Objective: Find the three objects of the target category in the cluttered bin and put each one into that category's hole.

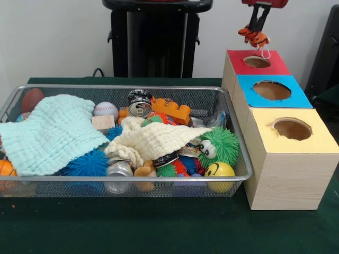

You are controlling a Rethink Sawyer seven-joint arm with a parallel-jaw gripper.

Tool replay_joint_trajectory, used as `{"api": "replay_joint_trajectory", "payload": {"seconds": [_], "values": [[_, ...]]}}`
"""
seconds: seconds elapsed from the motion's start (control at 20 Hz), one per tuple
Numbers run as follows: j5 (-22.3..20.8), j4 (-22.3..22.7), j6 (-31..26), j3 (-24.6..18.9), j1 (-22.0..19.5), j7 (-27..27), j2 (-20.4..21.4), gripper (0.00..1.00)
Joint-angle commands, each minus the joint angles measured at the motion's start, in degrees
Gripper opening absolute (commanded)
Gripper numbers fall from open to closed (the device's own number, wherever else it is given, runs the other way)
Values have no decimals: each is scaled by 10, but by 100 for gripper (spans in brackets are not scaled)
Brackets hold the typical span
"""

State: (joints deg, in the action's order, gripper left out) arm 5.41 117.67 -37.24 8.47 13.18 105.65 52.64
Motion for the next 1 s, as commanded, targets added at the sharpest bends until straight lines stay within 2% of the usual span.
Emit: {"api": "replay_joint_trajectory", "payload": {"seconds": [0.05, 0.45, 1.0], "values": [[26, -15, 45, -4, -6, 141, -27, 0], [28, -15, 65, -2, -1, 147, -41, 0], [23, -30, 50, 9, 11, 148, -44, 0]]}}
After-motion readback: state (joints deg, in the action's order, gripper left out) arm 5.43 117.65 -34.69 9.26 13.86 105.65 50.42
